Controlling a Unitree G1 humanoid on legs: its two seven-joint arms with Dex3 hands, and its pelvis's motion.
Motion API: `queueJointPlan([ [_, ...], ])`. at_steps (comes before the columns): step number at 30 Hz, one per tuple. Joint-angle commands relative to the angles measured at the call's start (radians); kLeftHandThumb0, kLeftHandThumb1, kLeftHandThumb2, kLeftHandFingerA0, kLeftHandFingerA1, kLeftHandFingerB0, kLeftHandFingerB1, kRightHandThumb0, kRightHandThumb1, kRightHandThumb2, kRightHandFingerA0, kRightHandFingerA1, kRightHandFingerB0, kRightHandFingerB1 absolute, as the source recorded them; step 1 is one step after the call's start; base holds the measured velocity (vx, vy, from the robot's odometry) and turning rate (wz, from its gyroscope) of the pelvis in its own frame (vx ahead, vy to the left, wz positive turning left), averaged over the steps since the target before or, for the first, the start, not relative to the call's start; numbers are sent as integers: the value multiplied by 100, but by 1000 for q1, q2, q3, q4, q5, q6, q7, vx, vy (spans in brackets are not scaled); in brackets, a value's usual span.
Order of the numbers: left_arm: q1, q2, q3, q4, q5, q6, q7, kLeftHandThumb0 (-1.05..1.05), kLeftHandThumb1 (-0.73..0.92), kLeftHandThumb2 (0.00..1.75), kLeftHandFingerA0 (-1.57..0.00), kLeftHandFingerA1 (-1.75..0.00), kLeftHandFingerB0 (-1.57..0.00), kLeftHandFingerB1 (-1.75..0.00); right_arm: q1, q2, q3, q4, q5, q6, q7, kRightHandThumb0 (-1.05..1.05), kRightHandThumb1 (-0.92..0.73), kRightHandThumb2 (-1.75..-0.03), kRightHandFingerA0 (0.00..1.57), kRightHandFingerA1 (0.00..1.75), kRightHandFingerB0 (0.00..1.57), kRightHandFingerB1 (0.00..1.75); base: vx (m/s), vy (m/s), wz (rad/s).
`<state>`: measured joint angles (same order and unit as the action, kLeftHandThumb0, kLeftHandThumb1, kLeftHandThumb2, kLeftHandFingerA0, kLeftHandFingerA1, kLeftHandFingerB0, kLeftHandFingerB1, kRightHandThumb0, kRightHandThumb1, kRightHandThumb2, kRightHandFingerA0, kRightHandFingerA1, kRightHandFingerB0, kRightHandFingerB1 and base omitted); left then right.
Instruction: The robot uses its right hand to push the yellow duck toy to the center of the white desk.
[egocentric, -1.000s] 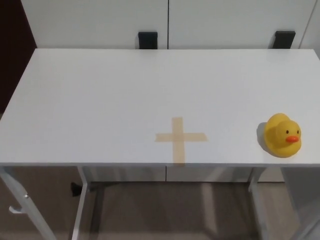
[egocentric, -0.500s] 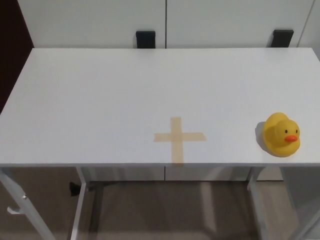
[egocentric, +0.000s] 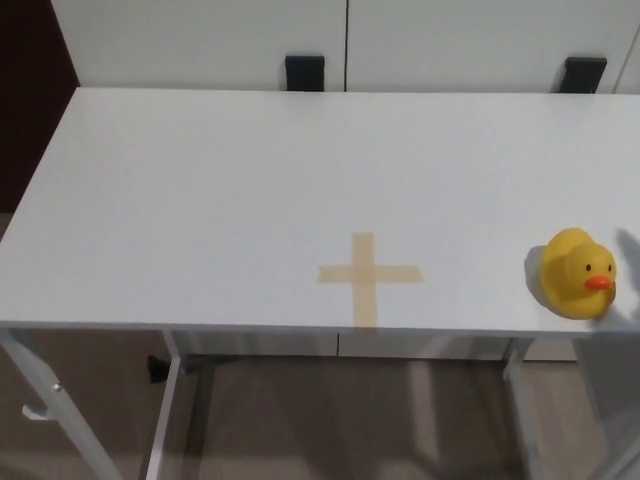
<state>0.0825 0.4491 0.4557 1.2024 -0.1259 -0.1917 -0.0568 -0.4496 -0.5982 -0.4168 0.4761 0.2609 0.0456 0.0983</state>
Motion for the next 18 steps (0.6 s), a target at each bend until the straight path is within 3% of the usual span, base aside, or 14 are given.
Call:
queueJointPlan([
  [1, 0, 6, -7, 10, -6, -80, -3, 9, 33, 112, -121, -130, -115, -119, -54, 58, 83, 70, -60, -68, 28, -82, -92, -75, 21, 38, 13, 30, 0, 0, 0],
  [7, 0, 7, -18, 14, 2, -87, 4, 7, 28, 115, -122, -132, -111, -121, -74, 92, 159, 135, -101, -82, 39, -85, -92, -75, 22, 40, 12, 31, 0, 0, 0],
  [10, 7, 2, -25, 14, 6, -90, 9, 10, 31, 115, -119, -131, -116, -120, -76, 97, 183, 171, -120, -80, 29, -85, -92, -75, 22, 40, 11, 31, 0, 0, 0],
  [16, 4, 3, -29, 13, 3, -84, 13, 9, 38, 114, -116, -132, -109, -118, -94, 125, 191, 273, -125, -84, 8, -79, -92, -76, 24, 40, 14, 32, 0, 0, 0],
  [18, 4, 8, -28, 7, -1, -80, 12, 6, 29, 114, -123, -132, -118, -121, -99, 151, 190, 314, -125, -107, 1, -77, -92, -77, 23, 43, 14, 35, 0, 0, 0],
])
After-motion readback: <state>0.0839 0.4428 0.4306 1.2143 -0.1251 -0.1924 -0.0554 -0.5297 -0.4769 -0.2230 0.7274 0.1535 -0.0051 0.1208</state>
